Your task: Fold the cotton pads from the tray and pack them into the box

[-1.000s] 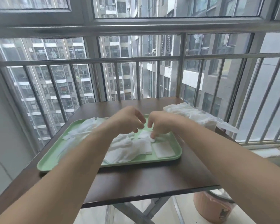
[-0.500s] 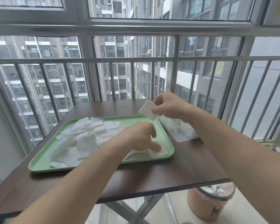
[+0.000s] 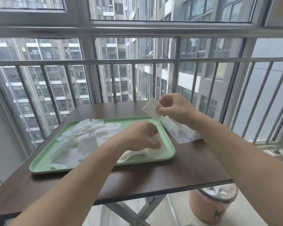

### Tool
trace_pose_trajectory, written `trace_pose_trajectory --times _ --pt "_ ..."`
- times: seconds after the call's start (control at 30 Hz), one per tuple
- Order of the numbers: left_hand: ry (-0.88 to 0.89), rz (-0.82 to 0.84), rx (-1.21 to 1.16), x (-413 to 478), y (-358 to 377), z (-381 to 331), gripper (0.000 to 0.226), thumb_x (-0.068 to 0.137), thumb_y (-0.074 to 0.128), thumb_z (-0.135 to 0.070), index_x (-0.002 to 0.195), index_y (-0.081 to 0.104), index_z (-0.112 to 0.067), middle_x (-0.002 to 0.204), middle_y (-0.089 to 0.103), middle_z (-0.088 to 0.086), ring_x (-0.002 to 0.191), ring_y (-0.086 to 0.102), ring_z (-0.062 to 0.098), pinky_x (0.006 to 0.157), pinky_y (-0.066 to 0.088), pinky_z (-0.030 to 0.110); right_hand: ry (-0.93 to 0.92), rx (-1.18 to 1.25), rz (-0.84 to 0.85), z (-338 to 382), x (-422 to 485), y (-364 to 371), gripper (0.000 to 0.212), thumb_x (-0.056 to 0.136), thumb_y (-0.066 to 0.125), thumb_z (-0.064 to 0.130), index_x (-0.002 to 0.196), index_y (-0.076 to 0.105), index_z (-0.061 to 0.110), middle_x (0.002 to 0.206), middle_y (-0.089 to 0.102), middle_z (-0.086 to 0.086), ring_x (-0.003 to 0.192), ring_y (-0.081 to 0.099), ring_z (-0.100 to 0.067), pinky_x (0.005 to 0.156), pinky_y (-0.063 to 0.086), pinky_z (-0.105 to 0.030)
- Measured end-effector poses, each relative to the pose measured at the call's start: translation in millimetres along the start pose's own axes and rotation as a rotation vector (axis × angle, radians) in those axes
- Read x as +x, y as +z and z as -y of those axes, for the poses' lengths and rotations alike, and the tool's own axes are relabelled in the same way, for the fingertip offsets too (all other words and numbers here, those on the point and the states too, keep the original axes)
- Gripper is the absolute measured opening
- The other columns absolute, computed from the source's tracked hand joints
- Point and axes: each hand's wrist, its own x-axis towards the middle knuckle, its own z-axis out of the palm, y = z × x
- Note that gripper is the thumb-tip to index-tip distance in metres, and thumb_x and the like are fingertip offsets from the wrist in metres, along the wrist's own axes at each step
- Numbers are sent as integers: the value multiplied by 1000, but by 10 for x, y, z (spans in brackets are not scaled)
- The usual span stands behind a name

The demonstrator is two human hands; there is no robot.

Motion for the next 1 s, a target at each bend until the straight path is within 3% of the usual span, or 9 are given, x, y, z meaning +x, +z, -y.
trace_pose_trajectory --times 0.1,0.2,0.37,0.57,0.63,0.73,0.83,0.93,1.0 --pt "94 -150 -197 -117 -164 39 15 82 81 -20 75 68 -23 67 62 -14 56 49 -3 57 37 16 27 85 31 -40 -22 5 8 83 73 8 90 72 8 75 72 -4 64 61 -8 60 46 -19" --pt "135 -346 -253 -199 -274 100 15 82 82 -18 79 69 -25 71 64 -13 55 51 -6 55 36 11 39 160 113 -38 -60 31 13 84 75 9 97 72 5 87 76 -13 73 66 -16 68 49 -29" --pt "148 -529 -284 -285 -341 169 14 82 82 -19 82 69 -25 78 68 -8 57 53 -9 58 39 11 13 211 193 36 -107 140 16 85 77 10 99 73 3 81 76 -8 68 66 -12 65 51 -25" --pt "120 -569 -260 -321 -350 246 16 80 83 -27 80 68 -29 76 64 -15 57 51 -7 55 36 12 -6 202 248 85 -104 204 15 86 77 15 100 76 9 84 77 -7 72 66 -12 65 52 -23" --pt "90 -584 -223 -309 -342 269 17 79 83 -36 80 67 -33 83 65 -15 66 54 -2 60 36 14 -11 218 256 90 -104 209 16 87 76 14 102 75 8 87 77 -8 74 68 -14 68 54 -25" --pt "79 -565 -289 -299 -343 268 17 77 84 -38 79 68 -33 86 73 -13 81 67 3 72 51 23 -11 262 268 74 -112 219 17 89 73 12 105 73 6 92 77 -11 81 72 -20 75 57 -32" --pt "69 -561 -362 -268 -331 256 19 75 87 -29 82 70 -24 83 75 -7 82 71 14 77 58 34 14 332 241 37 -83 240 15 95 61 9 105 73 5 99 76 -12 95 72 -29 83 58 -40" --pt "22 -568 -343 -199 -314 242 30 73 88 -29 83 64 -13 83 71 2 76 68 26 72 59 47 35 406 240 31 -44 253 22 96 64 23 104 72 4 99 75 -9 97 71 -26 82 58 -38" --pt "-24 -540 -316 -144 -312 242 39 73 87 -34 86 58 -10 83 70 4 74 68 25 63 58 41 9 311 244 38 -26 262 29 89 74 29 105 70 5 96 77 -6 96 72 -23 79 57 -32"
